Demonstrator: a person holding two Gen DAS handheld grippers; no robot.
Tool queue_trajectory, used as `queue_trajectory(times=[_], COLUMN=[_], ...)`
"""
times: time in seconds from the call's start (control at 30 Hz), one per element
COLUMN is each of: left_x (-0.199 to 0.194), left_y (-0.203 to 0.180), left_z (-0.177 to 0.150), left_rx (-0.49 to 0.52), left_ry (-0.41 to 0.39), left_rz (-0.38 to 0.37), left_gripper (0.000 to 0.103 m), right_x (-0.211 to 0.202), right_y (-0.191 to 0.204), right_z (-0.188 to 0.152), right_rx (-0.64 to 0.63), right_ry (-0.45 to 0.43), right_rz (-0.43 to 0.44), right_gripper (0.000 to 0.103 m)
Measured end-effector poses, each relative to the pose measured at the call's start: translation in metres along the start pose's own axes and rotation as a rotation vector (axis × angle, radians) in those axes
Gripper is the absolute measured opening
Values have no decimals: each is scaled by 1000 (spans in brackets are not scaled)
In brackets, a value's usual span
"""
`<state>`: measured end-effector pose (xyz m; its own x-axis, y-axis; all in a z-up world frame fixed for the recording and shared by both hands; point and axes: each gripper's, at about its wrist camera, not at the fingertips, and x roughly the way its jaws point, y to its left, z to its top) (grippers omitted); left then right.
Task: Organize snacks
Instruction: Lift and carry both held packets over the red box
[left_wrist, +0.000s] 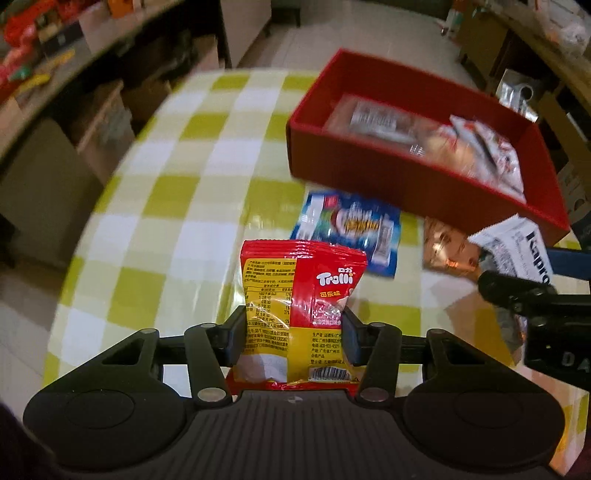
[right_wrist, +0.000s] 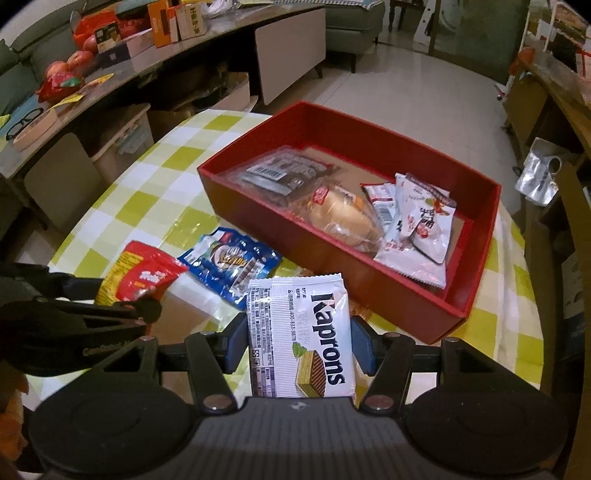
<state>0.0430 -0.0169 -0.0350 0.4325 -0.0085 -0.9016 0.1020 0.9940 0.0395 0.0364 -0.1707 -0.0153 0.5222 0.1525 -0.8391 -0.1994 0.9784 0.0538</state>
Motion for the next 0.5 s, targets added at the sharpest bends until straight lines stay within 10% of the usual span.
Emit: queue_trajectory(times=[0.5], left_x=[-6], left_y=[-20], left_z=[41], left_rx=[39], left_ry=[-101], left_rz=[12], left_gripper=[58], right_x=[-4], right_y=[-30], right_z=[24], right_rx=[72], right_ry=[-58], right_rz=[-52], right_gripper=[67])
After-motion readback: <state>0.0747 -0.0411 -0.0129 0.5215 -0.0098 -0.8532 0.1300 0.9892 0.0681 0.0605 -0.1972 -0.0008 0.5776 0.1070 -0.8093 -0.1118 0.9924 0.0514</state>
